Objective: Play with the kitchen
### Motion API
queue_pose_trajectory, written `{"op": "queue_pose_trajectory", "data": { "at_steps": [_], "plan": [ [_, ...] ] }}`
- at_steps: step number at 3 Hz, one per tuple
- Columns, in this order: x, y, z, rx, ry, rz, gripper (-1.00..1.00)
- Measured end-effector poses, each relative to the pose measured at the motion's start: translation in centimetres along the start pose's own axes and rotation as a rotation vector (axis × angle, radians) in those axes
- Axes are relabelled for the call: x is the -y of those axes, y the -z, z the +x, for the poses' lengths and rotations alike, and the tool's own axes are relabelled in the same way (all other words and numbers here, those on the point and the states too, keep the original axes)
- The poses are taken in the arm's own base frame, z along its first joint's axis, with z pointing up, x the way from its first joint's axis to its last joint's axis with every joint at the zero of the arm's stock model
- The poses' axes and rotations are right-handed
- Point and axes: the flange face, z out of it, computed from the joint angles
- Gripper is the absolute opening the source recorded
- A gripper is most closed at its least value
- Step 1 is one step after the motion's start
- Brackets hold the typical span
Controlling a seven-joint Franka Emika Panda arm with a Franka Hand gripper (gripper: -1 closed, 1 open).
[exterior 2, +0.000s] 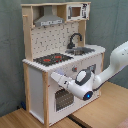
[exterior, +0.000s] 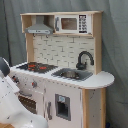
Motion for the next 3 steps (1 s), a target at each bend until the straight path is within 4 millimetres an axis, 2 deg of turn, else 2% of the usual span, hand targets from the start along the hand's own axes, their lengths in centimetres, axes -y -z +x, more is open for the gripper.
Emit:
{"op": "queue_pose_trajectory", "data": {
  "at_steps": [3],
  "plan": [
    [0.41, 0.06, -0.08, 0.005, 0.363, -0.036, -1.0]
  ]
}}
